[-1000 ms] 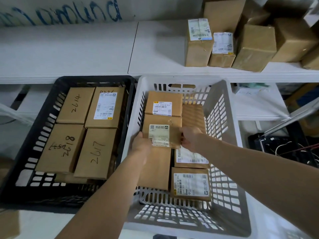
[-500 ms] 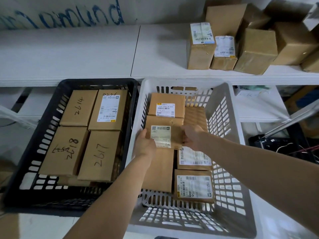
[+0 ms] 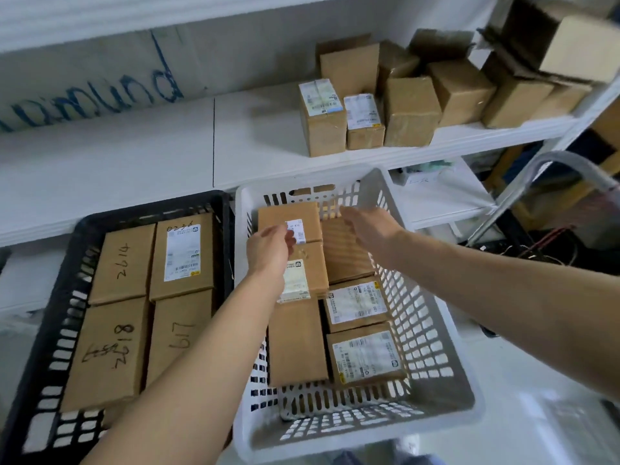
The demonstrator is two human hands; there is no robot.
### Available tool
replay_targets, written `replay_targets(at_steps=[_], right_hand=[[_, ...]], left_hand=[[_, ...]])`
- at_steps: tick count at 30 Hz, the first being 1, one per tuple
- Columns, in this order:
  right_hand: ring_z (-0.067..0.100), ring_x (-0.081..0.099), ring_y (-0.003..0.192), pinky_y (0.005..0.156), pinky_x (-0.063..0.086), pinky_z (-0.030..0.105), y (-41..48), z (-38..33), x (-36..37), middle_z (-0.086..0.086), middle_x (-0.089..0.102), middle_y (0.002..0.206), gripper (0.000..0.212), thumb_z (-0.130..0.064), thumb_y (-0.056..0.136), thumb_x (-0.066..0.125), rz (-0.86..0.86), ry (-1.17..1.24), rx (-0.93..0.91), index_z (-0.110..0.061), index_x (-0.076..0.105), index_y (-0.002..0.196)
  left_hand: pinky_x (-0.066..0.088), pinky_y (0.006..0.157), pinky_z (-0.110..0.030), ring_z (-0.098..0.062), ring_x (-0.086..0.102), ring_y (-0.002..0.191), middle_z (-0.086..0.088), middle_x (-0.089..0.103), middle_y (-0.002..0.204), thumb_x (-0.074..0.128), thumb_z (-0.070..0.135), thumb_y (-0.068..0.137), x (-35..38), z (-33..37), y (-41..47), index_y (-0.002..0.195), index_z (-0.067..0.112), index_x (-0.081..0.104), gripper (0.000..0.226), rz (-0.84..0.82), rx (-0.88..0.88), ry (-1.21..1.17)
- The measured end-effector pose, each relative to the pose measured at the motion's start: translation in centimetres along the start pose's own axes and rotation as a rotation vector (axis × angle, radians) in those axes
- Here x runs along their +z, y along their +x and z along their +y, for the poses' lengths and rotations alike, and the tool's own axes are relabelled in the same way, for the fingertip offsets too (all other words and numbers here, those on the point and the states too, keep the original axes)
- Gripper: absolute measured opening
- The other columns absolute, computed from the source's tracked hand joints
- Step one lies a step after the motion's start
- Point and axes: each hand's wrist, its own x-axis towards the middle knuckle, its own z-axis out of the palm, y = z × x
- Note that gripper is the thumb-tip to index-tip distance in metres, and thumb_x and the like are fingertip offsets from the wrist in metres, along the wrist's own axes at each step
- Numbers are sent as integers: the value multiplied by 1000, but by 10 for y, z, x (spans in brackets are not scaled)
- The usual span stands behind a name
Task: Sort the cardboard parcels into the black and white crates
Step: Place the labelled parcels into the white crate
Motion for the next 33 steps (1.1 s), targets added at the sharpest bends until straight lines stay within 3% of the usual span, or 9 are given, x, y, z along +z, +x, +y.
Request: replay_targets(at_steps=[3, 6, 7, 8, 9, 10, 17, 28, 33], right_hand=[[12, 37, 57, 56, 31, 26, -21, 6, -26, 6, 46, 66, 33, -37, 93, 52, 49, 56, -34, -13, 51, 70], [22, 51, 78, 71, 41, 33, -43, 15, -55, 25, 60, 88, 42, -38, 89, 54, 152, 140, -38, 2, 65, 88], [14, 36, 86, 78, 46, 36, -51, 20, -67, 26, 63, 93, 43, -39, 89, 54, 196, 158, -39, 3, 66, 89], [28, 51, 117, 87, 49, 41, -59, 26, -80, 24, 66, 101, 45, -41, 89, 55, 245, 172, -38, 3, 67, 93], [30, 62, 102, 94, 47, 43, -68, 33, -93, 19, 67, 107, 44, -43, 89, 55, 286, 191, -35, -1, 67, 94], [29, 61, 107, 95, 46, 43, -78, 42, -107, 15, 67, 106, 40, -44, 89, 55, 319, 219, -43, -6, 67, 92], [15, 42, 63, 59, 33, 30, -177, 134, -196, 3, 49, 70, 30, -36, 89, 55, 647, 413, -65, -21, 53, 63], [19, 45, 75, 70, 35, 32, -329, 314, -252, 4, 53, 78, 25, -37, 88, 54, 1166, 662, 308, -17, 55, 72], [21, 58, 93, 97, 46, 42, -372, 402, -238, 14, 55, 93, 47, -39, 90, 51, 1196, 822, 491, 2, 60, 110]], left_hand=[[55, 80, -33, -18, 66, 80, -5, 70, 86, 54, 15, 94, 23, 8, -20, 90, 10, 65, 13, -113, 41, 25], [54, 80, -35, -21, 66, 85, -7, 70, 94, 54, 20, 95, 47, 8, -48, 92, 13, 67, 14, -216, 54, 55], [54, 80, -35, -23, 66, 89, -8, 70, 98, 55, 22, 95, 55, 7, -59, 96, 13, 67, 15, -244, 57, 67], [54, 79, -35, -23, 66, 91, -8, 69, 100, 55, 21, 95, 65, 5, -71, 100, 12, 67, 16, -276, 60, 66], [54, 77, -34, -21, 66, 89, -8, 69, 99, 55, 20, 94, 75, 2, -84, 102, 11, 67, 17, -312, 66, 57], [54, 73, -31, -19, 66, 84, -8, 69, 95, 55, 18, 94, 85, -1, -98, 101, 10, 67, 15, -351, 71, 45], [52, 75, -29, -18, 63, 71, -3, 66, 70, 53, 11, 91, 170, -51, -218, 75, 11, 64, 20, -714, 38, 110], [39, 61, -21, -16, 49, 65, -4, 51, 69, 45, 10, 95, 230, -200, -366, 75, 13, 51, 21, -1223, -201, 495], [40, 62, -23, -20, 50, 71, -3, 52, 71, 42, 16, 96, 228, -275, -395, 75, 13, 51, 23, -1287, -255, 700]])
